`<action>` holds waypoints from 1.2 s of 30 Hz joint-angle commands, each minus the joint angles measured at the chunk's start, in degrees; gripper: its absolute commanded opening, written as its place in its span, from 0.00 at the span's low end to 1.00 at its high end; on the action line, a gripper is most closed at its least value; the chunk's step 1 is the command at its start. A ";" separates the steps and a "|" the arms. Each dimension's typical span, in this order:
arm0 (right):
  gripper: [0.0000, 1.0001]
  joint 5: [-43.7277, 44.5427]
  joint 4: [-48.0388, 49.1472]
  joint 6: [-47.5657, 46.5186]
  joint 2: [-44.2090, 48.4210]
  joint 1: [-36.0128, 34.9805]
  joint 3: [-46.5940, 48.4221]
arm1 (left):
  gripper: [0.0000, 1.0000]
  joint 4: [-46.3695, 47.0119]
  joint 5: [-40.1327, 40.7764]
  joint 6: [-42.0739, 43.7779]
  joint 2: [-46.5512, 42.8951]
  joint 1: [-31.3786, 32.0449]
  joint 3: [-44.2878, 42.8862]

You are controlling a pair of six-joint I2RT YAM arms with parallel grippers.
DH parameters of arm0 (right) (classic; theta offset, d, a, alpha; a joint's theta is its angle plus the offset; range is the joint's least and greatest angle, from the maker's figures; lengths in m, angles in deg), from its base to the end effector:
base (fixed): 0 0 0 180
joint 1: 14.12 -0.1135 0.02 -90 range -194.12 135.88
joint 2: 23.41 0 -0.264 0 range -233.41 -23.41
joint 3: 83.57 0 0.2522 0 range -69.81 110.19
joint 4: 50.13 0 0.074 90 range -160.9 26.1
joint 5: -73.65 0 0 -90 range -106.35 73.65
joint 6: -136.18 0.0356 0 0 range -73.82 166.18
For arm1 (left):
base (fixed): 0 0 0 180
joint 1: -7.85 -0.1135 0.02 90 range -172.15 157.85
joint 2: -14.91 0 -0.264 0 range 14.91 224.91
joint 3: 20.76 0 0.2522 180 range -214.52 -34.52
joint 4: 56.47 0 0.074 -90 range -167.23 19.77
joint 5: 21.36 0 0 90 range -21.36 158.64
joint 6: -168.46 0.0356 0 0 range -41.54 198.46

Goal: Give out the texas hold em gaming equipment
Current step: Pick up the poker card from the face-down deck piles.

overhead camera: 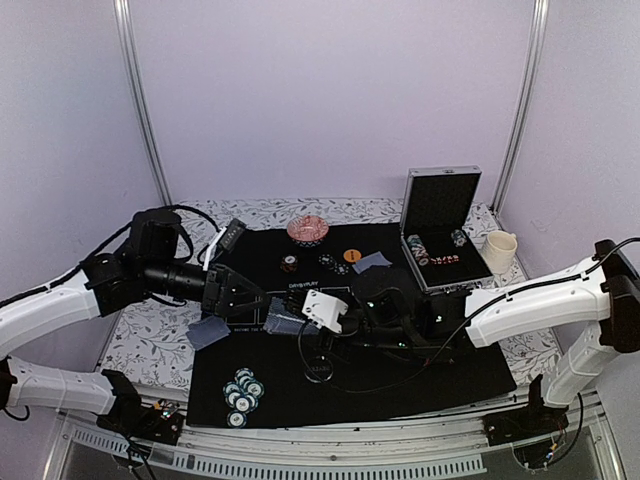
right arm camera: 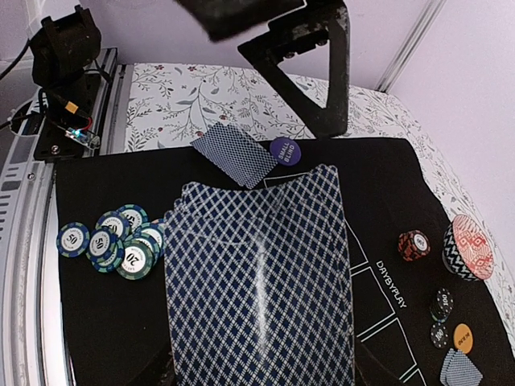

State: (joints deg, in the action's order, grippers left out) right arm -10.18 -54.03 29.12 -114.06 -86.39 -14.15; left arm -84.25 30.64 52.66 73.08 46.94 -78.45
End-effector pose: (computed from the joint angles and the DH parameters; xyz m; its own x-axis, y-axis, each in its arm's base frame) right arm 0.1124 0.3390 0.2397 0.1455 -0.5027 -0.8521 -0.9149 0.2594 -0.3092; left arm 0.1591 -0.1575 0.2874 -0.7303 0.1514 -0.6661 0.6663 0.3727 -0.6458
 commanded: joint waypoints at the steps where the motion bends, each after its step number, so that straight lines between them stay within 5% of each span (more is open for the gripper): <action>1: 0.49 -2.64 1.38 -1.15 -2.51 -0.35 3.85 | 0.98 -0.60 6.40 5.94 1.18 2.46 1.03; 15: 0.49 -3.65 1.48 -1.88 -3.82 -0.33 5.41 | 0.92 -2.42 8.25 8.02 7.75 3.73 0.56; 24: 0.49 -2.69 2.47 -1.42 -1.93 -0.33 2.92 | 0.70 -5.39 10.73 9.19 7.44 3.60 -0.72; 36: 0.49 -1.70 3.05 -1.31 -0.74 -0.33 1.23 | 0.69 -6.77 10.13 10.00 6.36 3.29 -1.12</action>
State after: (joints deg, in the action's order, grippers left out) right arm -12.76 -53.44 27.28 -117.40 -86.48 -12.01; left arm -89.45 40.58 61.38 80.47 50.22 -78.29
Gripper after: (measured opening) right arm 0.495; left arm 0.689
